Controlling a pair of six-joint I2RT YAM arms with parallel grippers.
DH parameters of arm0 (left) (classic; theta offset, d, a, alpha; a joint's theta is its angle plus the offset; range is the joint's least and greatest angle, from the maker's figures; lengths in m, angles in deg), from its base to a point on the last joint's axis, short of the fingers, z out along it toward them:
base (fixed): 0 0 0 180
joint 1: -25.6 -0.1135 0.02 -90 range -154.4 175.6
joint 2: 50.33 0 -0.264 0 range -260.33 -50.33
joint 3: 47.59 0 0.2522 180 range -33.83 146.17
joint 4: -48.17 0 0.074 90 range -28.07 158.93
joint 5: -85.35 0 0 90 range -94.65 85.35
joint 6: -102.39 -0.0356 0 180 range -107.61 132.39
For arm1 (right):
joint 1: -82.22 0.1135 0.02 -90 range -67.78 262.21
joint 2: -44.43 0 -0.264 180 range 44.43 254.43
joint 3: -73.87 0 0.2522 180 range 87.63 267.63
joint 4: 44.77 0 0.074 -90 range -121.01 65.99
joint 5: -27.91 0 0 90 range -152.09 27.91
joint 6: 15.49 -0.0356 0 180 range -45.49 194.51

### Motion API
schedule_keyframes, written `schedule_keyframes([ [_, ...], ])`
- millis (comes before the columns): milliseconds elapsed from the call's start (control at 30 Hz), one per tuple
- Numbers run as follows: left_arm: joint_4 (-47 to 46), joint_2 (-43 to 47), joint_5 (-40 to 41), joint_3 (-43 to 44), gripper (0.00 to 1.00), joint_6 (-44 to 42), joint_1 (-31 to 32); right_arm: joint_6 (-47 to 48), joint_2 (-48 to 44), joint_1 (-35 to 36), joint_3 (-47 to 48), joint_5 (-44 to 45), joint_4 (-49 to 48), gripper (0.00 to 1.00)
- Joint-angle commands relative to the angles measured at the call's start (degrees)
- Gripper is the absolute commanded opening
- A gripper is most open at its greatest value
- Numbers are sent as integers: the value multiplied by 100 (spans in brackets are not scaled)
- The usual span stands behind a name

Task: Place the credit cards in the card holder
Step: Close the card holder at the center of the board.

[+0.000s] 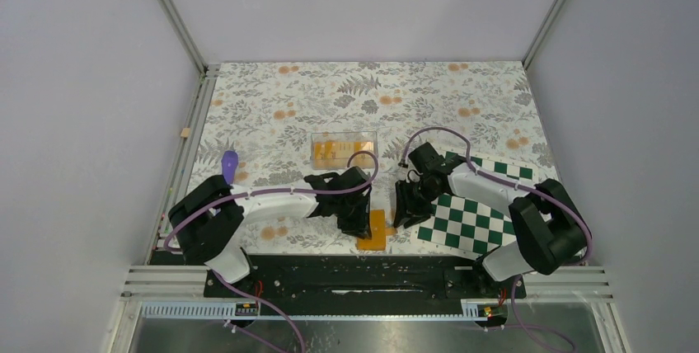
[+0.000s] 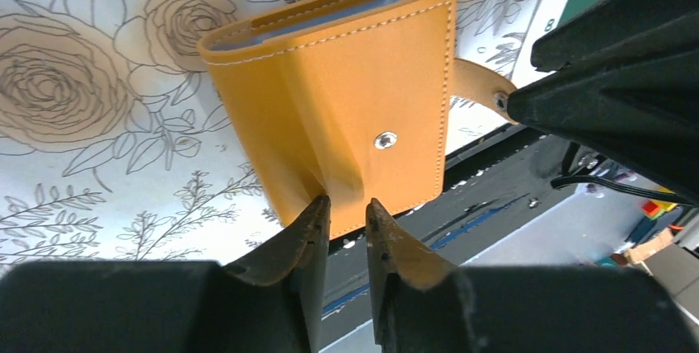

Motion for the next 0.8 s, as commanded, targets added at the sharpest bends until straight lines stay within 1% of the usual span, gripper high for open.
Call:
schedule_keyframes([
  [0,220,-126,256,282,19,-176,33,-148,164,-30,-24,-514,-261,41],
  [100,413,-372,341,414,13,-251,73,-274,269,-29,-48,-762,-432,39],
  [300,1019,-759,709,815,8,-407,287,-412,379,-19,-76,-984,-594,37],
  [400,1164,-846,801,915,7,-419,351,-525,407,-19,-122,-1133,-750,37],
  [567,1171,-811,841,890,5,-417,388,-856,442,-26,-228,-1497,-1274,37],
  [767,1171,-814,842,904,5,-454,397,-914,631,2,-204,-1591,-1438,36],
])
